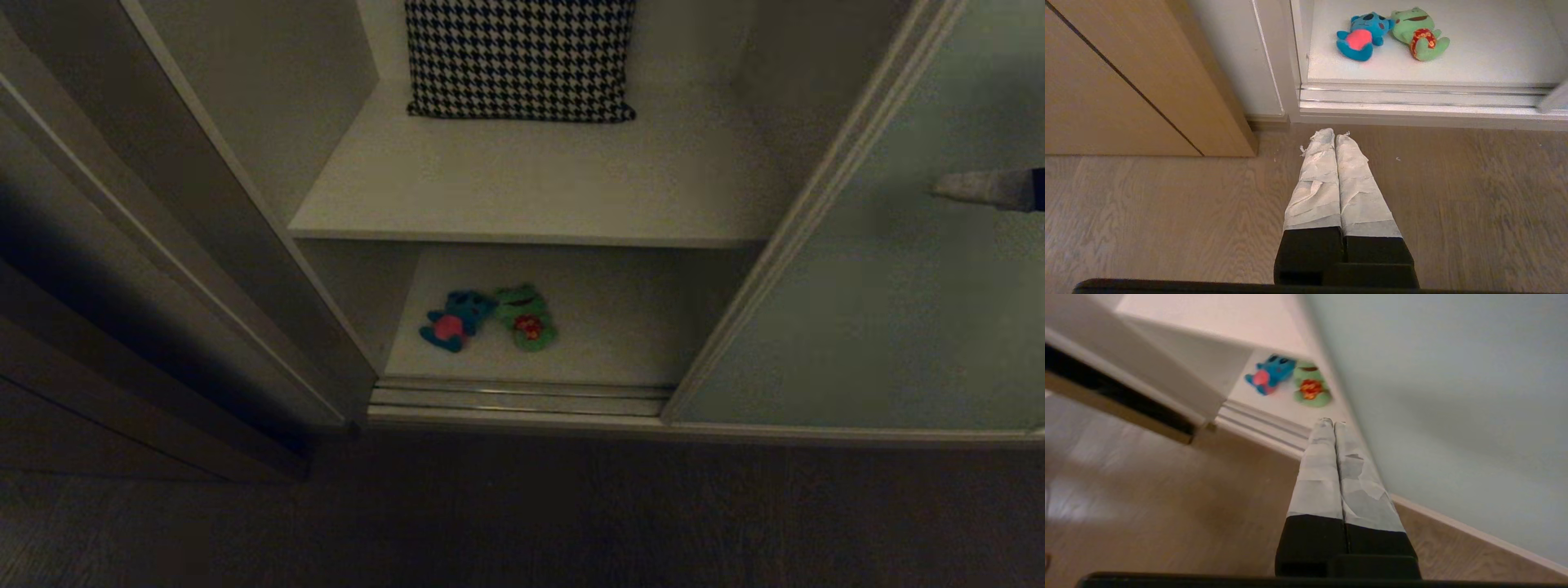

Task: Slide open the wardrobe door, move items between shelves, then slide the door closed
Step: Close the door

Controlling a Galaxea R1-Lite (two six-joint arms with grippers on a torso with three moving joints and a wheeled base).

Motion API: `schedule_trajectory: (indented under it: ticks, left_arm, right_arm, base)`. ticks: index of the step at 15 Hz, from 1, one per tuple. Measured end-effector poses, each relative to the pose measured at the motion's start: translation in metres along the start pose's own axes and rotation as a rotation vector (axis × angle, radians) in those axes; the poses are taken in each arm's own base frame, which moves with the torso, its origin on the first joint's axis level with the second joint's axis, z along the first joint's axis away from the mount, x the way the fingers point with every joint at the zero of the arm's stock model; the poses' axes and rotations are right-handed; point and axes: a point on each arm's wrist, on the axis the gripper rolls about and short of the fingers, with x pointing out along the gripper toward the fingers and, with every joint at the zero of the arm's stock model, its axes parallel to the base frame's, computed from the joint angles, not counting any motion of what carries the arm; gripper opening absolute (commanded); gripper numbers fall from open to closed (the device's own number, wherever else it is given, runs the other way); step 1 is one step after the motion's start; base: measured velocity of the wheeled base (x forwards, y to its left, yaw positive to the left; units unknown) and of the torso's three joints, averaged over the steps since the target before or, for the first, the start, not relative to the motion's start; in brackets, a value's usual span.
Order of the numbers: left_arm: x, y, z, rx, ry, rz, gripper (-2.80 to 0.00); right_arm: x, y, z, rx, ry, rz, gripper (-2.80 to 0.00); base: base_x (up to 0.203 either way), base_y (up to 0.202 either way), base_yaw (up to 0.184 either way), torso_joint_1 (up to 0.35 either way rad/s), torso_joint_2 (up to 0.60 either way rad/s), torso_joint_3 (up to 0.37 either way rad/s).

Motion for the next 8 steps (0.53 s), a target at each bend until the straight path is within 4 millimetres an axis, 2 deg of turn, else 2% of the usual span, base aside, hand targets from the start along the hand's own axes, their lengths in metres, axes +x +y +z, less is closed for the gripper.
schedule_trajectory:
  ticks: [3,8]
  left_arm:
    - [0.000,0.000,0.000,0.000,0.000,0.000,-2.80]
    - [0.000,0.000,0.000,0.000,0.000,0.000,-2.80]
  right_arm:
    - [-0.020,0.009,-0.007,-0.013,-0.005,-0.025,-2.80]
    - [-0.056,-0.001,-0.024,-0.058,-0.013,-0.211,-2.80]
  base:
    - [0.000,0.000,0.000,0.000,0.00,0.000]
    - [0.000,0.000,0.000,0.000,0.00,0.000]
